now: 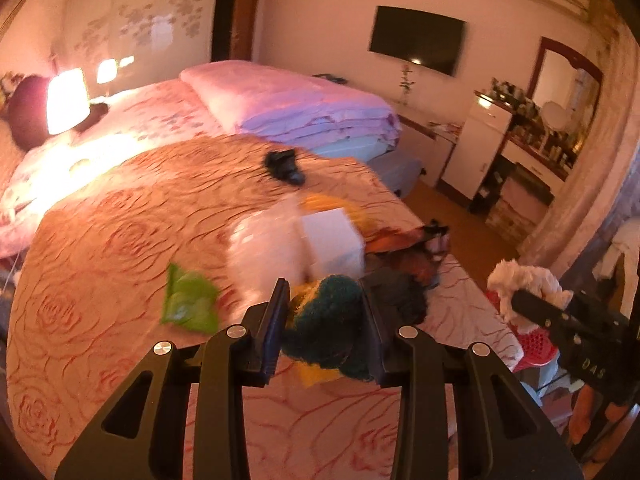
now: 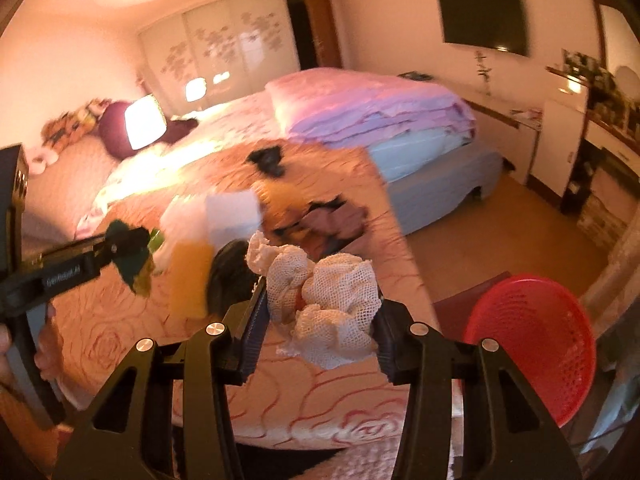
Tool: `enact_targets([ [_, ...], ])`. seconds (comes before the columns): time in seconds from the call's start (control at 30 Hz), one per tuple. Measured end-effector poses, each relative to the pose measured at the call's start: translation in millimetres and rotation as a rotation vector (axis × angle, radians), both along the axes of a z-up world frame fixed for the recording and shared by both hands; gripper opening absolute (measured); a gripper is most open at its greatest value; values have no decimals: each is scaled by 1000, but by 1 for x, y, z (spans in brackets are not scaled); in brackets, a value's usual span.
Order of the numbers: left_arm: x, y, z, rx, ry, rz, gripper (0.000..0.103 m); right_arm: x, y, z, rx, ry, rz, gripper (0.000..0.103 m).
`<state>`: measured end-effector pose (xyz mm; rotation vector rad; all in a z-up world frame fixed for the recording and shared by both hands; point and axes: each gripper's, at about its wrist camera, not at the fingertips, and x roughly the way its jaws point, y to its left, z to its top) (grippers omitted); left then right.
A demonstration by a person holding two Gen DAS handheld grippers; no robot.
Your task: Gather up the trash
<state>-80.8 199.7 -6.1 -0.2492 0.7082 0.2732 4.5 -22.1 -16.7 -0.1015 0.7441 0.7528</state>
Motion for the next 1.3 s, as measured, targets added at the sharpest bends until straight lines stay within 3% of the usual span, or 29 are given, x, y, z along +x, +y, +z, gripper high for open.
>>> enact_targets([
  [0.6, 93, -102, 19, 71, -13, -263, 33, 55, -102, 22, 61, -49, -311, 45],
  [0.93, 132, -164, 3, 92, 38, -418, 33, 71, -145, 12, 18, -43, -421, 45],
  [1.3, 168, -204, -38, 88, 150, -525, 33, 91, -168, -27, -18, 55, -496, 45],
])
